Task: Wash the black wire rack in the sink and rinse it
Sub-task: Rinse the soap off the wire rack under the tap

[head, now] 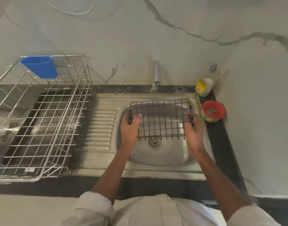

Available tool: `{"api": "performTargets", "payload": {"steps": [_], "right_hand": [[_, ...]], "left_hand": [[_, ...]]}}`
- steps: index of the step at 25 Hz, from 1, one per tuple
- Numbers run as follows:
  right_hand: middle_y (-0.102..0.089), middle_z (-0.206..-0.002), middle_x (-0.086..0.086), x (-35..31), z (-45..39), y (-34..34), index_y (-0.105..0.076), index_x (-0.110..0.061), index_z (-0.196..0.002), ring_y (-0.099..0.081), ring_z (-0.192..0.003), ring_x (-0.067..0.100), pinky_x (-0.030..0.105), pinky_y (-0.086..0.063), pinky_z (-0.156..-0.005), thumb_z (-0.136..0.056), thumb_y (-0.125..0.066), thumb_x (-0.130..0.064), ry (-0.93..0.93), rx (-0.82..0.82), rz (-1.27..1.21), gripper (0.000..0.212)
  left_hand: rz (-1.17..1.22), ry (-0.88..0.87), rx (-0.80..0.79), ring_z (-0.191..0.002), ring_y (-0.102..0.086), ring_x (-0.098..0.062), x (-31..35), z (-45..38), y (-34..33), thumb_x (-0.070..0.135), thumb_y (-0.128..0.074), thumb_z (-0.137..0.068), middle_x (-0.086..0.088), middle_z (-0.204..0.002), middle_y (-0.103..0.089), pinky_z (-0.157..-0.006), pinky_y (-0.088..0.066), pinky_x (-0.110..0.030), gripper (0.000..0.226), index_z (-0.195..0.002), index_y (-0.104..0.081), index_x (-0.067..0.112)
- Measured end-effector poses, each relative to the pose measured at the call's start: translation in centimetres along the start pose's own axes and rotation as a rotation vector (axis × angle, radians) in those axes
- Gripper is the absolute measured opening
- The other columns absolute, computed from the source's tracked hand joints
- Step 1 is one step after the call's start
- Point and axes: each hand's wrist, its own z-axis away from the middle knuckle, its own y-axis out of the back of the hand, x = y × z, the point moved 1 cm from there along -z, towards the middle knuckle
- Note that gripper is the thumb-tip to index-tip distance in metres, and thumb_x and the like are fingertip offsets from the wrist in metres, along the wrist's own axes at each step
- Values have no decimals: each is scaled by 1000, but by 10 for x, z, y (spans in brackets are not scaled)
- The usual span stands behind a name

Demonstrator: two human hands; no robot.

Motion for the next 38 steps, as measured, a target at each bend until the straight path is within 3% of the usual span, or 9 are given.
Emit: {"api": "performTargets", "payload": {"steps": [3, 6, 11, 14, 18, 20, 29, 34, 38], "right_hand": [[-68, -112, 3, -5, 19, 0, -63, -7, -126, -64, -107, 12, 27, -52, -96, -102, -59, -6, 228, 104, -37, 23], [-64, -84, -7, 22, 11, -12, -67, -29, -99, -62, -82, 19, 45, -52, -78, -99, -57, -33, -198, 26, 96, 11], [-66, -107, -2, 26, 12, -5, -62, -17, -125, -64, -101, 13, 30, -52, -93, -101, -57, -10, 130, 31, 41, 26], [-65, -89, -3, 39, 2, -10, -64, -33, -101, -64, -85, 22, 39, -51, -77, -102, -54, -33, -206, -16, 147, 10], [-63, -89, -1, 42, 1, -4, -65, -16, -111, -61, -80, 17, 24, -47, -71, -98, -56, -13, 32, 27, 44, 16], [-67, -99, 6, 49, -5, -7, -66, -12, -115, -65, -91, 25, 27, -45, -67, -101, -58, -15, -254, -104, 9, 17], [-39, -162, -2, 57, 38, -17, -16, -38, -163, -42, -143, 25, 56, -43, -111, -80, -73, -60, -665, -293, -421, 103], [-65, -138, 7, 61, 50, -78, -16, -28, -163, -69, -116, 25, 43, -62, -78, -68, -82, -73, -829, -240, -366, 124], [-68, -124, 20, 62, 37, -79, -47, -16, -142, -71, -91, 28, 35, -57, -57, -76, -78, -54, -804, -87, -347, 82]], "left_hand": [[-16, -135, -9, -103, -69, -9, 0, 6, 6, 20, -66, -99, 8, -111, -73, -93, -56, -23, 34, -133, -63, 21], [-145, 148, -14, -107, -72, -24, 6, 1, -3, 49, -68, -81, -4, -114, -77, -92, -59, -41, 55, -127, -68, 20], [-136, -118, -8, -87, -64, -8, 2, 1, 4, 18, -69, -97, -4, -103, -70, -78, -55, -19, 38, -135, -61, 17], [-245, 85, 21, -98, -75, -21, 2, -4, -3, 50, -70, -84, -7, -107, -76, -84, -61, -40, 54, -130, -65, 21], [-236, -42, 30, -81, -68, -1, -11, -5, -1, 40, -70, -89, 8, -97, -74, -76, -59, -32, 34, -121, -62, 34], [-264, 50, 26, -93, -71, -7, -16, -5, 1, 51, -70, -84, 10, -105, -74, -90, -60, -40, 46, -125, -63, 30], [2, 292, 117, -119, -65, -53, -75, -13, 10, 59, -71, -81, -19, -126, -70, -95, -56, -73, 49, -126, -60, 43], [-1, 425, 174, -116, -69, -47, -65, 23, 4, 70, -68, -76, -16, -135, -66, -92, -60, -67, 77, -142, -45, 38], [30, 446, 38, -125, -60, -34, -43, 44, 8, 63, -72, -91, -9, -143, -54, -106, -54, -62, 86, -156, -28, 29]]}}
